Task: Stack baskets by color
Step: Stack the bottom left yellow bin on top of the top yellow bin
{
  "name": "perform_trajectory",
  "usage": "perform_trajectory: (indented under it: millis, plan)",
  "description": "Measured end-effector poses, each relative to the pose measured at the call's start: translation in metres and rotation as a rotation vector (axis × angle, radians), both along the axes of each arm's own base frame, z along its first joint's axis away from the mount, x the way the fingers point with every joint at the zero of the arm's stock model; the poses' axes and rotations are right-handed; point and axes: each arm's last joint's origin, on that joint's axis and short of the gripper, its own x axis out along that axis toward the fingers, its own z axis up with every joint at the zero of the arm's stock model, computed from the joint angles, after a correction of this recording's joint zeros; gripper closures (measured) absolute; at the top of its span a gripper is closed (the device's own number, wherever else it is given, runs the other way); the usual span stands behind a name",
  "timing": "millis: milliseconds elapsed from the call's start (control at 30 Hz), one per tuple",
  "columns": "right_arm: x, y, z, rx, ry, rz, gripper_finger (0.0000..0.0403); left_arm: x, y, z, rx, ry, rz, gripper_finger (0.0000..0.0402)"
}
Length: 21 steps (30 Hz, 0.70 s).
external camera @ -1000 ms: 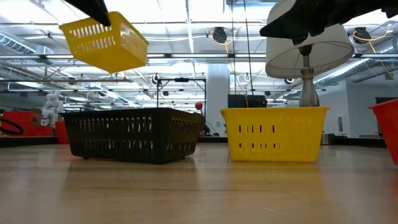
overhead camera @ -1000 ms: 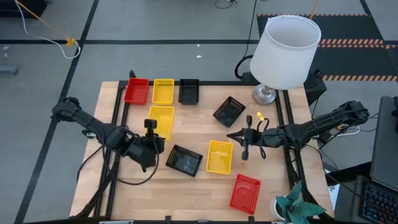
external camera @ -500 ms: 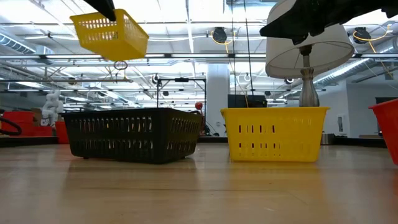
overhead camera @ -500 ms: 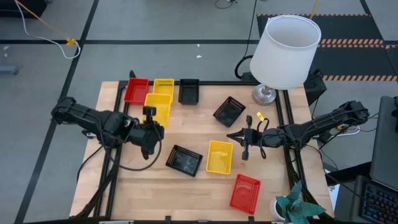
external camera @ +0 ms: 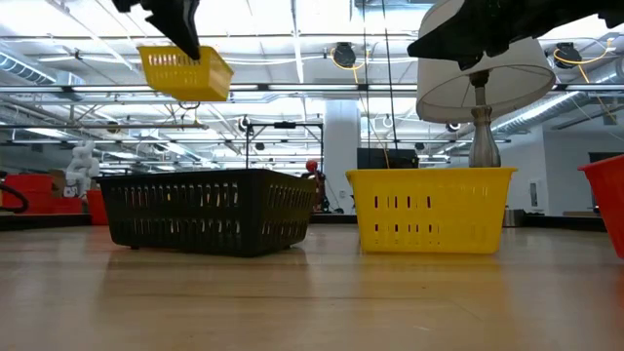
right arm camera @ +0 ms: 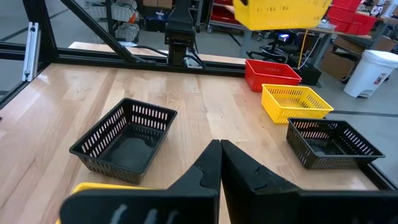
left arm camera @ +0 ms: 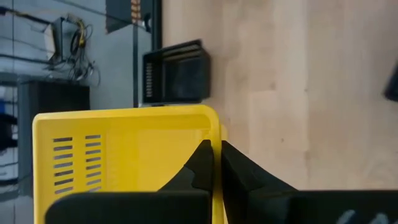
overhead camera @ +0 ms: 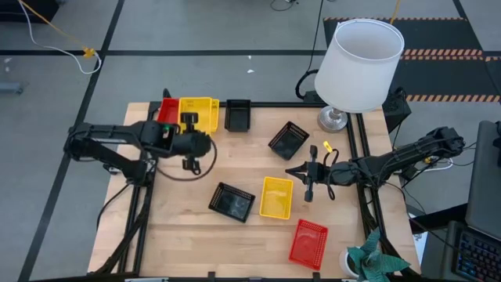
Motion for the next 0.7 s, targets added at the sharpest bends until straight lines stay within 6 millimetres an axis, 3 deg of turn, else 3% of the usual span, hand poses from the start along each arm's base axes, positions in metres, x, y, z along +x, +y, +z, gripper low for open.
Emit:
perform_trajectory:
  millis: [700]
  plan:
    - [0.000,0.000,-0.001,-0.002,0.010,0.003,0.0403,0.009,0.061,0.008,-0.033,-0.068,-0.102,0.0387]
